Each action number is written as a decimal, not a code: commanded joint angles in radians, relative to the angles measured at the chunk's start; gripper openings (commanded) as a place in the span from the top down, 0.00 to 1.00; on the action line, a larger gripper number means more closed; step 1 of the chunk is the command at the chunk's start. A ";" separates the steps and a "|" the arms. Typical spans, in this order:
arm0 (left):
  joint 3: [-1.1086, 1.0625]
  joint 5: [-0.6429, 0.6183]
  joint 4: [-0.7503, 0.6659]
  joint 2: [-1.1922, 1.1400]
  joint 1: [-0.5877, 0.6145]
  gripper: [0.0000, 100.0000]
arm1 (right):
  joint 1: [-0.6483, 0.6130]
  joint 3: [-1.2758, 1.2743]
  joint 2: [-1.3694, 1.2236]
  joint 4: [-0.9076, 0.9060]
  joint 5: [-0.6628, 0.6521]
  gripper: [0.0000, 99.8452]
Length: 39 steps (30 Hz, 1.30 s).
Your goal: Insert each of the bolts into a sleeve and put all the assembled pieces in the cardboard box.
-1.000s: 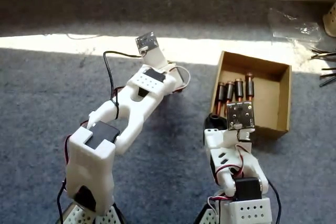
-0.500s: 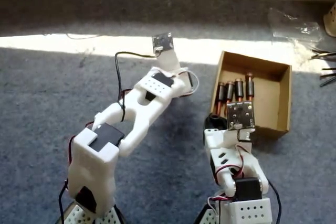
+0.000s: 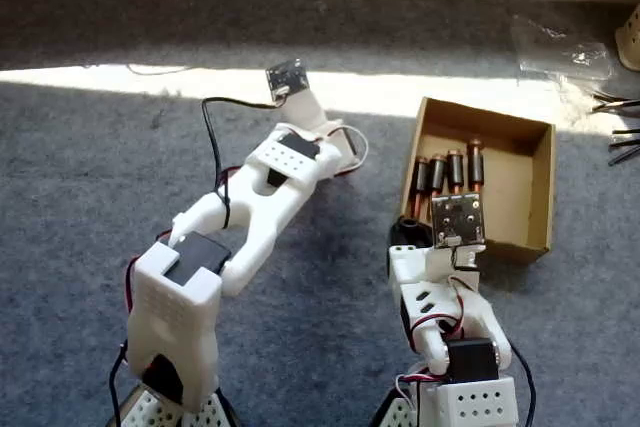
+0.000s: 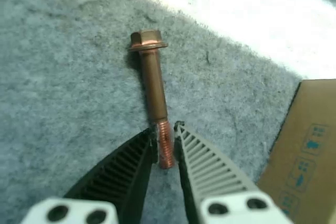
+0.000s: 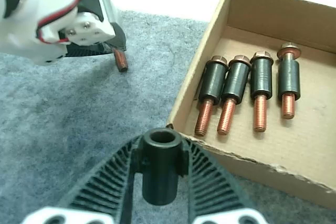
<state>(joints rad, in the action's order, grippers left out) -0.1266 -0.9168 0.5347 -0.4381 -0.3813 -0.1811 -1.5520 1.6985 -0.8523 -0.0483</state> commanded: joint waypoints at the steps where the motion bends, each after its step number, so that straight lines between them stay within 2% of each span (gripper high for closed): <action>1: 0.036 -0.006 -0.009 0.067 0.002 0.93 | 0.002 0.015 0.012 0.027 -0.015 1.00; 5: 0.033 -0.006 -0.009 0.065 0.001 0.93 | 0.002 0.015 0.012 0.027 -0.015 1.00; 10: 0.042 -0.009 -0.009 0.030 -0.030 0.87 | 0.002 0.015 0.012 0.027 -0.015 1.00; 28: 0.097 -0.011 -0.008 -0.076 -0.012 0.87 | 0.004 0.015 0.012 0.027 -0.015 1.00; 34: 0.099 -0.005 -0.009 -0.087 -0.013 0.99 | 0.004 0.015 0.012 0.027 -0.015 1.00; 39: 0.088 -0.005 -0.002 -0.085 -0.012 0.99 | 0.004 0.015 0.012 0.027 -0.015 1.00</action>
<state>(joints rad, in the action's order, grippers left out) -0.0667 -0.9168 0.5332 -0.5317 -0.3951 -0.1811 -1.5520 1.6985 -0.8523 -0.0483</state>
